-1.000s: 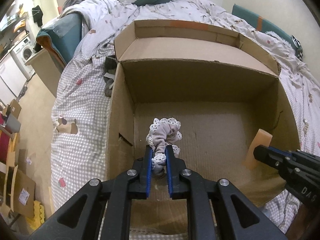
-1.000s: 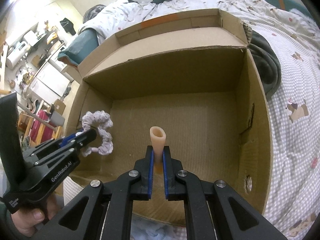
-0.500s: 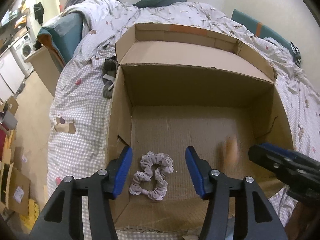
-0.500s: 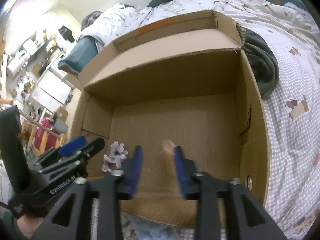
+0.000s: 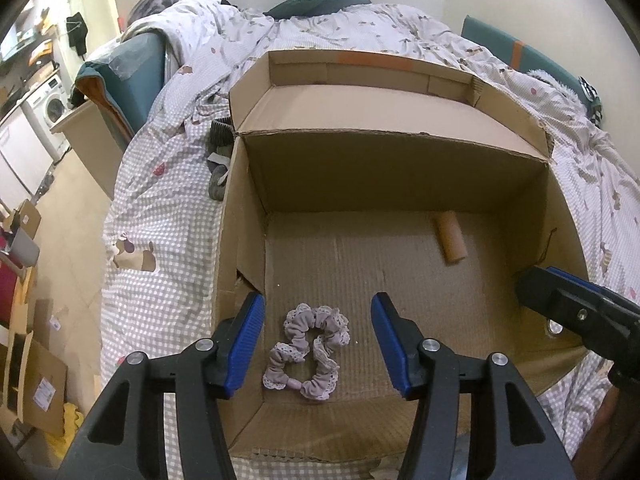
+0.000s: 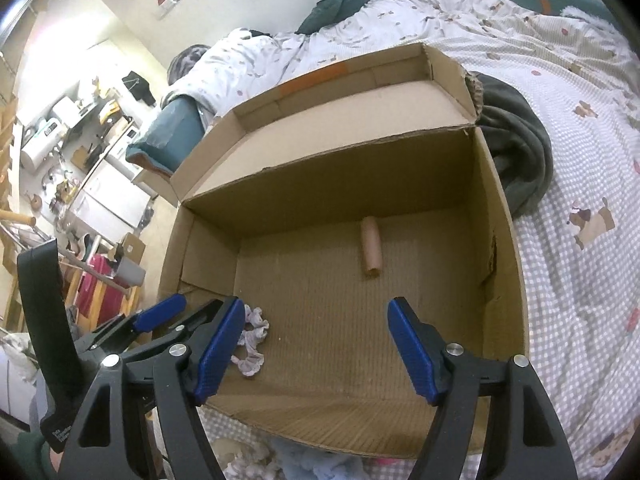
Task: Organize soft objects
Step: 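Withdraw both open tools from the box back toward the remaining items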
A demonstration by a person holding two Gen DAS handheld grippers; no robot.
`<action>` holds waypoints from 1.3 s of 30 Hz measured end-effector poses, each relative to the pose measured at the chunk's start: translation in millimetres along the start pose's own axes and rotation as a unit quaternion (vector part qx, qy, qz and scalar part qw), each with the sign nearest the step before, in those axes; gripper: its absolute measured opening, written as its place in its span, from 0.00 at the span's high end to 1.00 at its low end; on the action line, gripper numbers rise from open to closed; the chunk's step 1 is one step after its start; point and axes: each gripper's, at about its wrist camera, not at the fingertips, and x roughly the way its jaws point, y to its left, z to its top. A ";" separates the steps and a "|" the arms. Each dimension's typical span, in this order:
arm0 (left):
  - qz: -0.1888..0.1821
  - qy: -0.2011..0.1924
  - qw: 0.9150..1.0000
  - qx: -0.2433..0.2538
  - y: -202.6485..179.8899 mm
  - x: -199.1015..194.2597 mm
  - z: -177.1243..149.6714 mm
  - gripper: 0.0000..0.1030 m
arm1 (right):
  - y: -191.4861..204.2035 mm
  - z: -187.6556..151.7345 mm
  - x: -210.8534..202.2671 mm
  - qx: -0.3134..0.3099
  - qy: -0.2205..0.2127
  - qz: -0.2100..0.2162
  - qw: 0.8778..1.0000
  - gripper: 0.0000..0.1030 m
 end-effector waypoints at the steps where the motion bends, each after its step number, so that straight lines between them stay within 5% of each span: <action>1: 0.000 -0.001 1.000 0.001 0.0 -0.4 -0.1 0.49 | -0.2 0.3 -0.2 0.000 0.000 0.000 1.000 0.24; 21: -0.004 -0.055 0.998 -0.011 8.7 -51.1 -8.0 0.48 | 0.4 -7.4 -27.7 -0.011 -0.042 -0.034 0.998 0.24; 23: -0.011 -0.055 0.998 -0.016 12.3 -56.7 -12.4 0.40 | 1.9 -10.3 -33.7 -0.018 -0.044 -0.040 0.998 0.24; 39: 0.013 -0.040 0.996 -0.077 46.4 -82.9 -60.2 0.38 | 3.4 -57.9 -75.5 -0.013 -0.052 -0.062 0.997 0.24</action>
